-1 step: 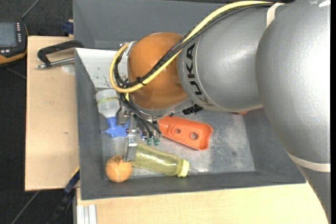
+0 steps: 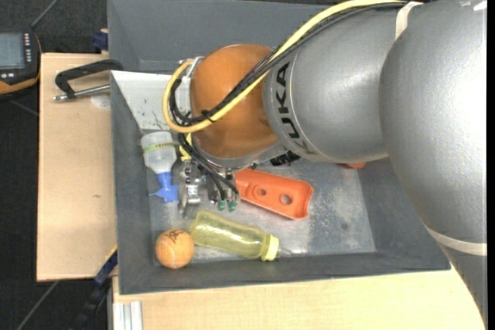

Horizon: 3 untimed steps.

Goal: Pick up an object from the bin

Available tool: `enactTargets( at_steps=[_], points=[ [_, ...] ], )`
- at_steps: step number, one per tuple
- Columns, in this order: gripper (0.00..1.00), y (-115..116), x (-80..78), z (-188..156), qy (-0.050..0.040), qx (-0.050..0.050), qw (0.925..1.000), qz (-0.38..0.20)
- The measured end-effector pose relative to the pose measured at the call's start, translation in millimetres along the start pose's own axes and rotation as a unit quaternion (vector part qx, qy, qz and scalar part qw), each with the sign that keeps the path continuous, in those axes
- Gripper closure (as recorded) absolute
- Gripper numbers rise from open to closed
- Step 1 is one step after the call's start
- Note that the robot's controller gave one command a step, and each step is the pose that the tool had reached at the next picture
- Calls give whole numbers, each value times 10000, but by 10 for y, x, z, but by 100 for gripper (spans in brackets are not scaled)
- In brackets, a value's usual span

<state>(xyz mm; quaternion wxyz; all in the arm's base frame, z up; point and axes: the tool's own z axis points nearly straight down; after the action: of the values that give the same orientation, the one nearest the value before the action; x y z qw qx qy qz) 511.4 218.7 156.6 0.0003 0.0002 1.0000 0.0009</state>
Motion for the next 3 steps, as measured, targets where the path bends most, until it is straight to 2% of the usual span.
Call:
enactTargets(
  at_steps=[2,3],
  points=[
    [100,1,-11,32,-18,-7,10000,-51],
    [100,-2,170,264,-3,-5,9860,-1665]
  ],
)
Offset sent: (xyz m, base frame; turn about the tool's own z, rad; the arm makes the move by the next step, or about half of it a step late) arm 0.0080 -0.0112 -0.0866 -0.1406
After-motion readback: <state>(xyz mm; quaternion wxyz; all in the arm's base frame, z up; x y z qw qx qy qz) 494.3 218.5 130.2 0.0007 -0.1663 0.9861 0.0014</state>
